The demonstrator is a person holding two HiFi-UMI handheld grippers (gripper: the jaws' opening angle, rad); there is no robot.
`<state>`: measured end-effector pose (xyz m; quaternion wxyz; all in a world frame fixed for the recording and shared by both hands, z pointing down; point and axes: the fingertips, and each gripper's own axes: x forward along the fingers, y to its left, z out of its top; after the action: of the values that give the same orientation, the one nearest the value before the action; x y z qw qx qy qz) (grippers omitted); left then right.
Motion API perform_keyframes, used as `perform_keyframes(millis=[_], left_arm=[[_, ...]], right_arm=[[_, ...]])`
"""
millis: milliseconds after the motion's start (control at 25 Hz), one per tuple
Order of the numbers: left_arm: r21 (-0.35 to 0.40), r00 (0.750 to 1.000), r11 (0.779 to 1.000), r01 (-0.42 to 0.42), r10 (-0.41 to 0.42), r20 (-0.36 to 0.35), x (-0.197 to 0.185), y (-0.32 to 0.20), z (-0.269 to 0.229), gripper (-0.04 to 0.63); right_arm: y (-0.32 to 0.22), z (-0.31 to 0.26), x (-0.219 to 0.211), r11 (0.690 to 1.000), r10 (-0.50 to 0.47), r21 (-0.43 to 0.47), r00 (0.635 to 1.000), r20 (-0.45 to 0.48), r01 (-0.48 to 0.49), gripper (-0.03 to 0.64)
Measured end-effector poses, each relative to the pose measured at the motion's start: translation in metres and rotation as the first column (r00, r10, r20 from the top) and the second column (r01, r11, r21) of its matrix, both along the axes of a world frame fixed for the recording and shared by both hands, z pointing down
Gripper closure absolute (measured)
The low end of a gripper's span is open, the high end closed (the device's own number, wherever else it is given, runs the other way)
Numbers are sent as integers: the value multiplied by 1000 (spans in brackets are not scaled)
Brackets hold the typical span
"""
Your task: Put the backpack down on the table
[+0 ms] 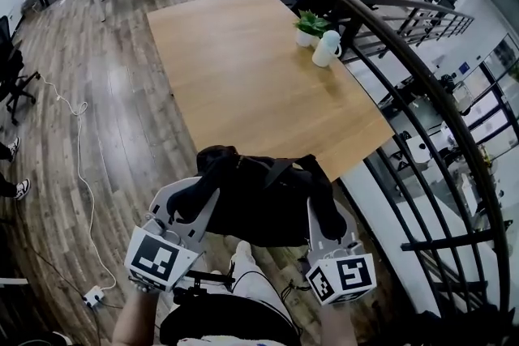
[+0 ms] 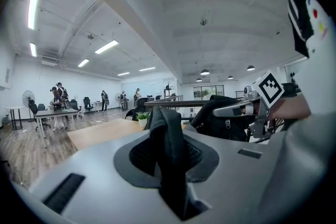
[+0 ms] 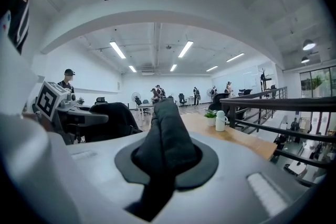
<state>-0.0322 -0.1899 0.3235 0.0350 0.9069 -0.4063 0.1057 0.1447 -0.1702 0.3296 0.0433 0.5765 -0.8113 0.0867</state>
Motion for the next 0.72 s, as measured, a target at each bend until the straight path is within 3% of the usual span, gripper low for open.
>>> perform_keyframes(millis=[720], left_arm=[[-6,998,998,65,-65,25,17,-97,9,536]], right_arm=[[-106,10,18,996,-84,-16,996,-25,84,561]])
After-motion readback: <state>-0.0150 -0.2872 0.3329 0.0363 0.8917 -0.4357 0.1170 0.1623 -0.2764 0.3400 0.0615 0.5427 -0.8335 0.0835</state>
